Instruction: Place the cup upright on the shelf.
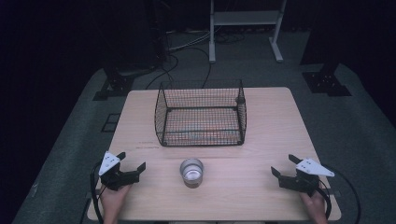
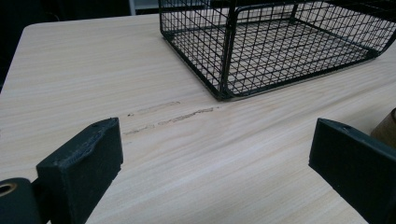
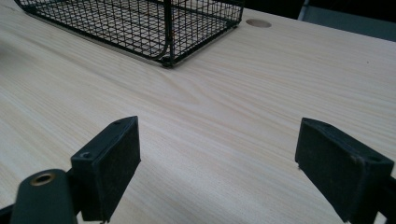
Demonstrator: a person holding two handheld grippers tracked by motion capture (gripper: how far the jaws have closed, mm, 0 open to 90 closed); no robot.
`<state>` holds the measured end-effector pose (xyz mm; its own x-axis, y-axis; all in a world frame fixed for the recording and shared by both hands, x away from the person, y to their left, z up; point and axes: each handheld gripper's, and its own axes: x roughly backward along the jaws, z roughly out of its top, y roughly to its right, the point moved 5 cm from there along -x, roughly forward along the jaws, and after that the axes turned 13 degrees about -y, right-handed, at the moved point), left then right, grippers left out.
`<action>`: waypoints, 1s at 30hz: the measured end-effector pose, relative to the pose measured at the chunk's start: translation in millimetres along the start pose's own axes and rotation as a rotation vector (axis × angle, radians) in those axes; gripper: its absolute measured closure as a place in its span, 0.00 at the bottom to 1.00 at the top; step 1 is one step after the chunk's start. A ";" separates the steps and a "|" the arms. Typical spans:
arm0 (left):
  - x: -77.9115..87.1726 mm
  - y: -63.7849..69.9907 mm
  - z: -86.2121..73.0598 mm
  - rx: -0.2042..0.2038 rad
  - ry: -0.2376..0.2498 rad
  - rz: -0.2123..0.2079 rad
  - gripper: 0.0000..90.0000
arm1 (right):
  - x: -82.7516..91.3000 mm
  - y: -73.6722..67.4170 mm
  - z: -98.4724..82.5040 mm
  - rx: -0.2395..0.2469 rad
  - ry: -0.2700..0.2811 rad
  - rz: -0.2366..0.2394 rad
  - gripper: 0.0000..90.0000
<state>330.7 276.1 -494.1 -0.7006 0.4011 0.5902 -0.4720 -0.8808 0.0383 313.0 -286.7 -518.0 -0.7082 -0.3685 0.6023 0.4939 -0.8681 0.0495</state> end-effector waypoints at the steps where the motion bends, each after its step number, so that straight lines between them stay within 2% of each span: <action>1: 0.0 0.0 0.0 0.000 0.000 0.000 0.02 | 0.0 0.0 0.0 0.000 0.000 0.000 0.15; 9: 0.1 3.4 1.3 -0.013 0.007 -0.017 0.02 | 0.0 0.0 0.0 -0.001 0.000 0.000 0.15; 11: 1.0 6.9 3.1 -0.033 0.008 -0.023 0.02 | 0.0 0.0 0.0 -0.001 0.000 -0.001 0.15; 25: 4.2 23.3 10.9 -0.084 0.036 -0.064 0.02 | -0.5 0.4 0.0 -0.006 -0.005 -0.005 0.15; 29: 4.8 27.9 16.9 -0.096 0.039 -0.091 0.02 | -0.9 -0.1 0.2 -0.002 -0.008 -0.004 0.15; 30: 4.5 30.7 20.3 -0.107 0.036 -0.109 0.02 | -1.2 0.4 0.4 -0.004 -0.007 -0.005 0.15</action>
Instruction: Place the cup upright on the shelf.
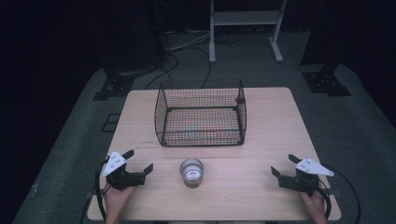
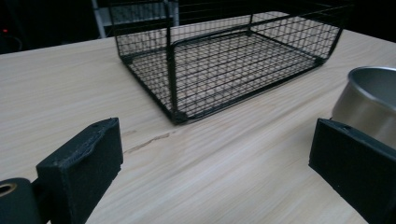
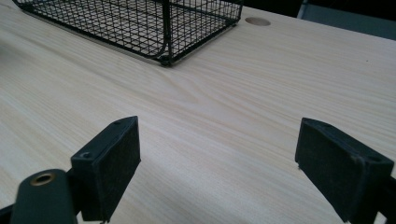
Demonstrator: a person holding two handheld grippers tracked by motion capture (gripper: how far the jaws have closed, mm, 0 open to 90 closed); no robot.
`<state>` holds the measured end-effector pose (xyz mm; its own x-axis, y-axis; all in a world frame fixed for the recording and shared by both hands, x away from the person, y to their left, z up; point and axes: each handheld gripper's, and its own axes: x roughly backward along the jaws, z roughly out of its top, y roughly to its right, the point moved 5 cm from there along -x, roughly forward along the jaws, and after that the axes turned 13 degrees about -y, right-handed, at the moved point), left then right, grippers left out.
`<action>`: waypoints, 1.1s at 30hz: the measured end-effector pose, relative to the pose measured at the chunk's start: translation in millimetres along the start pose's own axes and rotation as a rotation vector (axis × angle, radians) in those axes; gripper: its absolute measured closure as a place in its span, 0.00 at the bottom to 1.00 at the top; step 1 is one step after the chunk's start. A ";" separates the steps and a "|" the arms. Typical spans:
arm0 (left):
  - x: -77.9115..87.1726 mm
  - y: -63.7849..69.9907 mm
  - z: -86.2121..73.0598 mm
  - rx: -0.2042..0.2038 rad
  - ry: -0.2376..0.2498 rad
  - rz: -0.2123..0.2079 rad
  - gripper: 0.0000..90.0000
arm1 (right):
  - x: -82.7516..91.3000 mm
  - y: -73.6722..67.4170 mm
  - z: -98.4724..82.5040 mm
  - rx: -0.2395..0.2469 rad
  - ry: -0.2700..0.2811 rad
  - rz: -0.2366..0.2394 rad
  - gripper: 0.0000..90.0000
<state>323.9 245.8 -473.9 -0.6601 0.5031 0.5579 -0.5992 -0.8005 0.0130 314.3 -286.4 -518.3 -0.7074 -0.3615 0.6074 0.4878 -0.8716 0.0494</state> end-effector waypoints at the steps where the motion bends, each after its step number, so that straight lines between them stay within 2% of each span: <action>1: -0.4 1.9 1.7 0.006 0.006 -0.012 0.02 | 0.0 0.0 0.0 -0.001 -0.001 0.001 0.15; 6: -3.4 6.5 8.1 -0.023 0.009 -0.035 0.02 | -0.1 -0.6 0.0 0.008 -0.001 -0.002 0.15; 12: -8.3 14.4 15.0 -0.057 -0.011 -0.069 0.02 | -0.2 -0.3 0.0 0.006 -0.002 0.001 0.15; 19: -11.2 21.1 18.0 -0.071 -0.022 -0.104 0.02 | -0.2 -0.6 0.0 0.008 -0.002 0.002 0.15; 33: -10.9 37.6 36.4 -0.134 0.000 -0.153 0.02 | -0.2 -0.4 0.0 0.007 -0.003 0.004 0.15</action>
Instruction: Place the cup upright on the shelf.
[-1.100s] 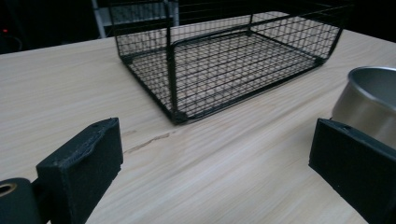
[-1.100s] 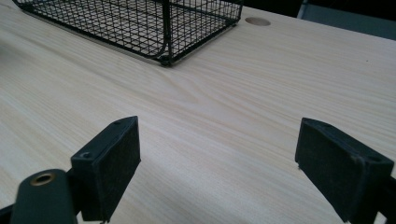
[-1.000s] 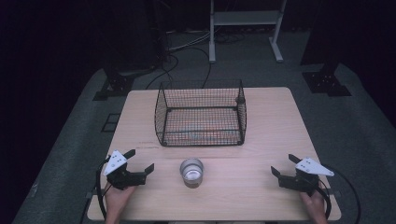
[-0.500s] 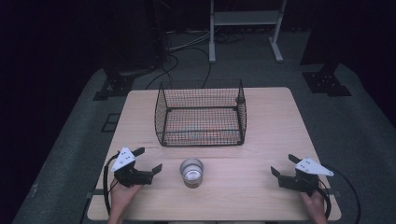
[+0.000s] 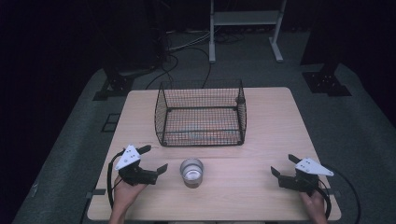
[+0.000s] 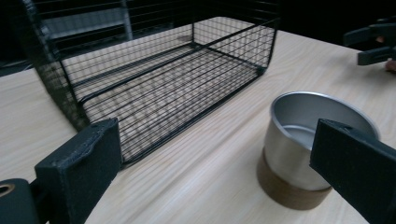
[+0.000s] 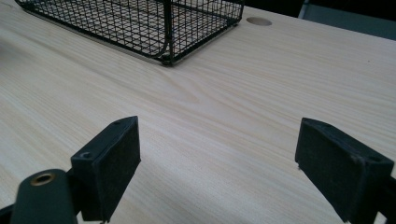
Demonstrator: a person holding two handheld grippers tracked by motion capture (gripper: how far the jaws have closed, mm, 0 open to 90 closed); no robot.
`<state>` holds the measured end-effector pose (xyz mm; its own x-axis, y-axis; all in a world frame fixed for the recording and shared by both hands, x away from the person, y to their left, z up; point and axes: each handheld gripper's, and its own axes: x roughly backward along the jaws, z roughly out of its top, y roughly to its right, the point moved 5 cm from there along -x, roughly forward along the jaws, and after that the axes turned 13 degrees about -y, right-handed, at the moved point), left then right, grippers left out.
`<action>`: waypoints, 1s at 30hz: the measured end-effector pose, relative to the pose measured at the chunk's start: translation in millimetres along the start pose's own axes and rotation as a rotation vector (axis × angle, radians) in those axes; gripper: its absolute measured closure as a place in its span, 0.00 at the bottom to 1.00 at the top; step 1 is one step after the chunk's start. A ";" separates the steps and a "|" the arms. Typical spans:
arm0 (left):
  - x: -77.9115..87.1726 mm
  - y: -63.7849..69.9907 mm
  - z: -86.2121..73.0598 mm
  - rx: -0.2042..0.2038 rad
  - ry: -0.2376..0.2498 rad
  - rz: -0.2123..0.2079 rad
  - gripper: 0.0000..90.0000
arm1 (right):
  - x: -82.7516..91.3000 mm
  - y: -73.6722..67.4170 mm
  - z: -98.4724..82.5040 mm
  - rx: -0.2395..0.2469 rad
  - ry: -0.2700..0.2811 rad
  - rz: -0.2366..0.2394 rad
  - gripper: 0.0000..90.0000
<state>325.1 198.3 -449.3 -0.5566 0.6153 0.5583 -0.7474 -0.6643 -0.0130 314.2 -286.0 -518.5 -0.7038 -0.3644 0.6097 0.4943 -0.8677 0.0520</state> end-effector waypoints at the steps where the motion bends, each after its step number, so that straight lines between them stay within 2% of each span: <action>1: -0.2 2.7 2.6 -0.007 0.003 -0.013 0.02 | 0.0 0.0 0.0 0.000 0.000 0.000 0.15; 9: 1.2 9.7 11.6 -0.030 0.009 -0.053 0.01 | 0.0 0.3 0.0 -0.005 -0.001 0.002 0.15; 14: 1.7 13.0 15.4 -0.043 0.001 -0.061 0.01 | 0.0 0.3 0.0 -0.004 -0.001 0.001 0.15; 30: 2.0 29.9 32.0 -0.109 -0.032 -0.144 0.01 | 0.0 0.3 0.0 -0.004 0.000 0.000 0.15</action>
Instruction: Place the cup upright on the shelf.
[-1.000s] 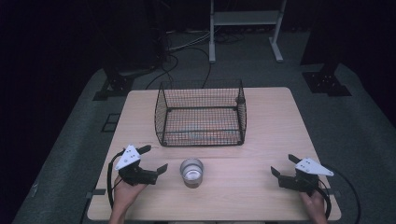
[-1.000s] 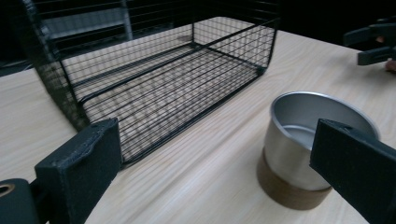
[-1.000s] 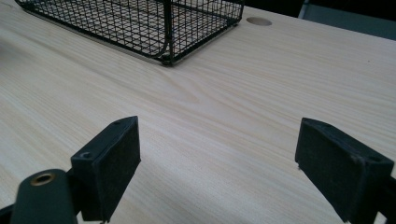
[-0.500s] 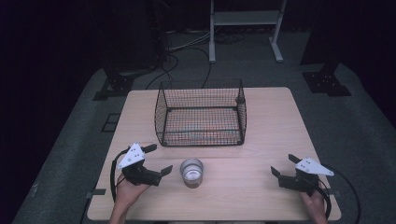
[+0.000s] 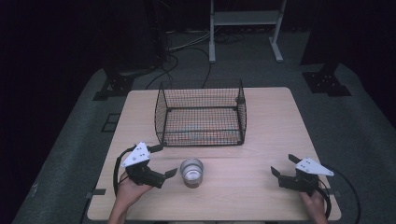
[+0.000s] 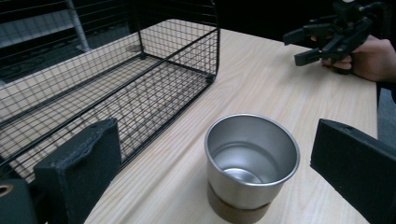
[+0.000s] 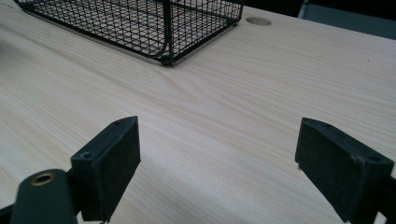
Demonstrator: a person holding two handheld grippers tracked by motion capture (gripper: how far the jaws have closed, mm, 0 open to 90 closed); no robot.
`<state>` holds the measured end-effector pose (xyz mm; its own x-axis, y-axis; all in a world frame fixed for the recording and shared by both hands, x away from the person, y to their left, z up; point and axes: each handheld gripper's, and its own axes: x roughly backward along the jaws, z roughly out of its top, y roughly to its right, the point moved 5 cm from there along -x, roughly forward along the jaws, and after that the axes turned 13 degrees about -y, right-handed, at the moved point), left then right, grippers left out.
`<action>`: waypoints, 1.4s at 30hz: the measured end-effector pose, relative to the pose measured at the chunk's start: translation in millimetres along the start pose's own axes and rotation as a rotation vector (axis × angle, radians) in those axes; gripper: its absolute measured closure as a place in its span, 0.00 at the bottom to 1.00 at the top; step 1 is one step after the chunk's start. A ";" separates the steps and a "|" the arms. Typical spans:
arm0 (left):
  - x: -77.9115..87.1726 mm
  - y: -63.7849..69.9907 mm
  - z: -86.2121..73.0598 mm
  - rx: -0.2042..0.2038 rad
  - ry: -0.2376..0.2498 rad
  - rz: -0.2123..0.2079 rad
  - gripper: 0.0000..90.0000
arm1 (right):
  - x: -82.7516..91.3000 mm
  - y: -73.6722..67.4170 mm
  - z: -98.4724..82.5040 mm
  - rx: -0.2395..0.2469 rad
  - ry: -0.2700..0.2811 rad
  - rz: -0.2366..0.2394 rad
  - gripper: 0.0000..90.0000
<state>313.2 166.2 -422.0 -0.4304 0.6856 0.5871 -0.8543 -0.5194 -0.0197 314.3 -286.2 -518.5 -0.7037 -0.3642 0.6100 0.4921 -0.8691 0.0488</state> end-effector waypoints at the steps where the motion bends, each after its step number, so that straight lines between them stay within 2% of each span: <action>1: -0.4 2.0 2.5 -0.014 -0.003 -0.005 0.01 | 0.0 0.0 0.0 0.001 0.000 0.000 0.15; 8: -4.2 6.5 7.7 -0.038 -0.027 -0.036 0.01 | -0.1 -0.1 0.1 0.002 0.002 0.002 0.15; 14: -14.3 10.9 8.0 -0.049 -0.061 -0.068 0.01 | -0.2 -0.2 0.2 0.002 0.001 0.003 0.15; 19: -26.0 17.5 7.3 -0.072 -0.111 -0.101 0.01 | -0.2 -0.3 0.2 0.003 0.001 0.004 0.15; 25: -37.8 20.9 5.0 -0.077 -0.148 -0.119 0.01 | -0.1 -0.4 0.2 0.005 0.003 0.005 0.15; 26: -37.8 20.9 5.0 -0.077 -0.148 -0.119 0.01 | -0.1 -0.4 0.2 0.005 0.002 0.005 0.15; 30: -51.0 25.0 0.8 -0.097 -0.210 -0.121 0.01 | -0.1 -0.4 0.2 0.006 0.003 0.006 0.15; 35: -60.3 27.9 -2.1 -0.109 -0.243 -0.120 0.01 | 0.0 -0.5 0.3 0.009 0.004 0.007 0.15; 42: -72.0 25.4 -8.6 -0.097 -0.287 -0.118 0.01 | 0.0 -0.6 0.3 0.009 0.004 0.008 0.15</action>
<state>320.0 108.0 -471.7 -0.2386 0.5598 0.7936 -0.9231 -0.3844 -0.0064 314.2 -285.6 -518.3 -0.7019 -0.3725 0.6071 0.5025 -0.8631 0.0513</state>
